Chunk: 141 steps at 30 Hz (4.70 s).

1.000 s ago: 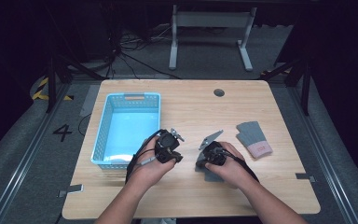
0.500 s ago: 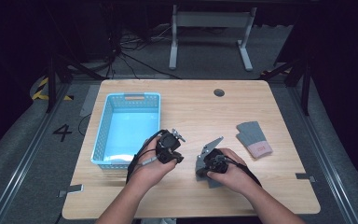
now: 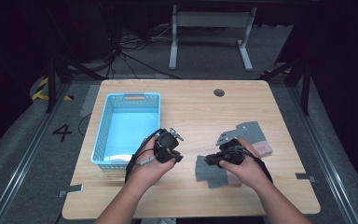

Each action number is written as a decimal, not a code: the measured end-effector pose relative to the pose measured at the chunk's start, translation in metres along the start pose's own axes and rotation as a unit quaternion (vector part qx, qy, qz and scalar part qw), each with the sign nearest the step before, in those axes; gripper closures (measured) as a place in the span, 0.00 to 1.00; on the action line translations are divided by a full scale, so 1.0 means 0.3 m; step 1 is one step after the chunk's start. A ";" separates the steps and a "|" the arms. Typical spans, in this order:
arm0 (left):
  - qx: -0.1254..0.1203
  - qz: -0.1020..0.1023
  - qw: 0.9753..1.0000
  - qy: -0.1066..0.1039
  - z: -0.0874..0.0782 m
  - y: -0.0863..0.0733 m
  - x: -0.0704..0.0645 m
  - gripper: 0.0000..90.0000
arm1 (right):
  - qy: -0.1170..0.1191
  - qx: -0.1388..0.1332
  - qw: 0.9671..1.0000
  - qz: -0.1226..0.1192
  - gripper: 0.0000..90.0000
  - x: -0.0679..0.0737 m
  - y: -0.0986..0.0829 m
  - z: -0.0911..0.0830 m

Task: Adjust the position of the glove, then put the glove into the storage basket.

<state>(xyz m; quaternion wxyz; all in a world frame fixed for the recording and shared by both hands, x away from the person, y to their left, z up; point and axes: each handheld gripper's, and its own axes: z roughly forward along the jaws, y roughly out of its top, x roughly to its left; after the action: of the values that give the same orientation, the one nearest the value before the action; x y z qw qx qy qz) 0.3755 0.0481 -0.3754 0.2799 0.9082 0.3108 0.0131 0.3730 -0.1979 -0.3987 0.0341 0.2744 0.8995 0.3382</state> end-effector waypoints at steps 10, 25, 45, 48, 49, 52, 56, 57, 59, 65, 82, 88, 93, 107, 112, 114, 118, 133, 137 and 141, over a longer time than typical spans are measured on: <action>0.001 -0.001 1.000 -0.001 0.002 0.002 -0.001 0.88 | -0.036 -0.030 0.998 0.038 0.90 -0.070 -0.023 -0.113; 0.000 -0.003 1.000 -0.003 -0.006 -0.002 0.005 0.87 | -0.118 -0.012 0.988 0.100 0.88 -0.229 -0.068 -0.185; 0.009 -0.005 1.000 -0.004 0.002 -0.004 0.008 0.85 | -0.186 0.057 0.962 0.189 0.75 -0.425 -0.191 -0.181; 0.008 -0.007 1.000 -0.004 0.000 -0.005 0.009 0.85 | -0.194 0.063 0.960 0.191 0.73 -0.432 -0.197 -0.182; 0.008 -0.005 1.000 -0.003 -0.001 -0.005 0.010 0.85 | -0.201 0.064 0.958 0.195 0.73 -0.436 -0.200 -0.180; 0.008 -0.004 1.000 -0.003 -0.002 -0.004 0.008 0.85 | -0.218 0.072 0.953 0.199 0.71 -0.456 -0.212 -0.174; 0.011 -0.002 1.000 -0.003 0.001 -0.004 0.007 0.84 | -0.230 0.075 0.948 0.205 0.67 -0.476 -0.229 -0.154; 0.011 -0.002 1.000 -0.002 0.000 -0.004 0.008 0.84 | -0.230 0.075 0.948 0.205 0.67 -0.476 -0.229 -0.154; 0.010 -0.003 1.000 -0.004 -0.001 -0.005 0.009 0.83 | -0.230 0.079 0.947 0.211 0.67 -0.480 -0.232 -0.146; 0.009 -0.002 1.000 -0.003 -0.002 -0.004 0.005 0.83 | -0.223 0.086 0.945 0.223 0.80 -0.490 -0.229 -0.139; 0.009 -0.001 1.000 -0.001 -0.003 -0.004 0.004 0.83 | -0.217 0.065 0.949 0.220 0.96 -0.468 -0.221 -0.193; 0.009 0.001 1.000 -0.002 -0.004 -0.002 -0.002 0.83 | -0.212 0.053 0.954 0.206 0.96 -0.432 -0.199 -0.222; 0.005 -0.001 1.000 -0.010 -0.005 -0.003 0.001 0.82 | -0.200 0.041 0.962 0.180 0.96 -0.367 -0.165 -0.251; 0.003 0.002 1.000 -0.018 -0.008 -0.003 -0.002 0.81 | -0.140 0.023 0.984 0.110 0.96 -0.206 -0.084 -0.298; 0.003 0.003 1.000 -0.018 -0.009 -0.003 -0.002 0.81 | -0.121 0.024 0.989 0.084 0.96 -0.168 -0.062 -0.307; 0.003 0.003 1.000 -0.018 -0.008 -0.003 -0.002 0.81 | -0.116 0.026 0.990 0.077 0.96 -0.151 -0.055 -0.309; 0.004 0.004 1.000 -0.021 -0.007 -0.002 -0.003 0.82 | -0.102 0.029 0.992 0.062 0.96 -0.128 -0.042 -0.306; 0.004 0.006 1.000 -0.027 -0.007 -0.001 -0.008 0.83 | -0.070 0.056 0.996 0.001 0.95 -0.074 -0.016 -0.280; 0.004 0.005 1.000 -0.028 -0.009 -0.007 -0.011 0.83 | -0.055 0.061 0.997 -0.007 0.95 -0.064 -0.015 -0.260; 0.005 0.002 1.000 -0.027 -0.012 -0.017 -0.010 0.83 | -0.043 0.068 0.997 -0.017 0.95 -0.063 -0.015 -0.241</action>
<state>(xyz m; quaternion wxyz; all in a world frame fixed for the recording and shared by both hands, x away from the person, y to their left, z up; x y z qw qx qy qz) 0.3695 0.0513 -0.3746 0.2838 0.9103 0.3012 -0.0123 0.3692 -0.2531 -0.3484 0.0595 0.2748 0.9227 0.2637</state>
